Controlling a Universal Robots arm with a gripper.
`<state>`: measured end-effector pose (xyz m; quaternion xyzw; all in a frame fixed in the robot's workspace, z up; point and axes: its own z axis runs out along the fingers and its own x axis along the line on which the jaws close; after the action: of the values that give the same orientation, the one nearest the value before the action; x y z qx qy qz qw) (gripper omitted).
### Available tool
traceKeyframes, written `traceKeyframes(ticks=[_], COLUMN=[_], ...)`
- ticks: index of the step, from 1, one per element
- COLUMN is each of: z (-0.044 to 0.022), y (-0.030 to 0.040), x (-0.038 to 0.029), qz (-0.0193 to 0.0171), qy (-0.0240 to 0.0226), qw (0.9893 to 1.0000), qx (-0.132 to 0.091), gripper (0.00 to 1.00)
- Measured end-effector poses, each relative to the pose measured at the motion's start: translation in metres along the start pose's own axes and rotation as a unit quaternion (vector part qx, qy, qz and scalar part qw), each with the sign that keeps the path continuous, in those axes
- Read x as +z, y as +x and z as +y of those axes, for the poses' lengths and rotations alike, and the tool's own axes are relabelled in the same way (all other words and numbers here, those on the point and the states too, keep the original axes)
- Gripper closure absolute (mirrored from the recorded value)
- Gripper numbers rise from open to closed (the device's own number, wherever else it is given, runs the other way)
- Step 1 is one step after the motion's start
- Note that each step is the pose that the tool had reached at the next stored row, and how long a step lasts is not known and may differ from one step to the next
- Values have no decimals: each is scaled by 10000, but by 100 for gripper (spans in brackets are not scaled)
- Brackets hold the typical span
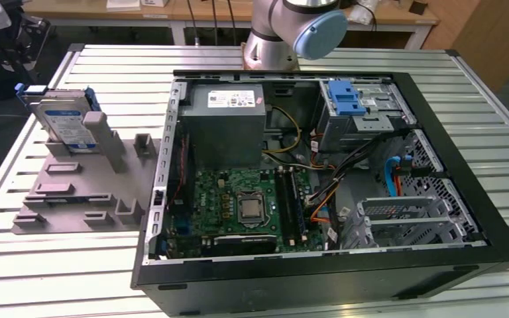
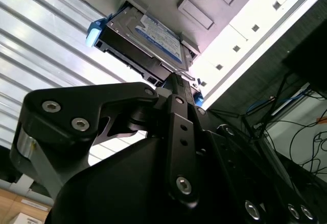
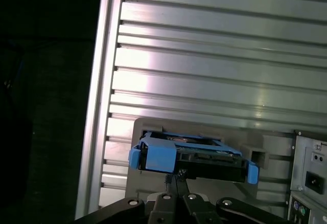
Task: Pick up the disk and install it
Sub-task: 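Pick up the disk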
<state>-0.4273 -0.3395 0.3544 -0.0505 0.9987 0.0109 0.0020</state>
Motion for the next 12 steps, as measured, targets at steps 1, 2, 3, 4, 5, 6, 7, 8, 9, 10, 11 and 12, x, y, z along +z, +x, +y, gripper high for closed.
traceKeyframes(ticks=[1, 2, 3, 4, 5, 6, 7, 8, 9, 10, 11, 12], z=[0, 0, 0, 0, 0, 0, 0, 0, 1, 1, 1, 1], y=[0, 0, 0, 0, 0, 0, 0, -1, -1, -1, -1, 0], x=[0, 0, 0, 0, 0, 0, 1, 1, 0, 1, 1, 0], qz=[1, 1, 1, 2, 2, 2, 2, 2, 3, 3, 3, 3], qy=[0, 0, -1, 0, -1, -1, -1, -1, -1, -1, -1, -1], qw=[10000, 10000, 10000, 10000, 10000, 9999, 9999, 9999, 9999, 9999, 9999, 9998], qx=[-21, -42, -63, -82, -97, -108, -118, -126, -136, -146, -158, -173], gripper=[89, 89, 89, 89, 89, 89, 89, 89, 89, 89, 89, 89])
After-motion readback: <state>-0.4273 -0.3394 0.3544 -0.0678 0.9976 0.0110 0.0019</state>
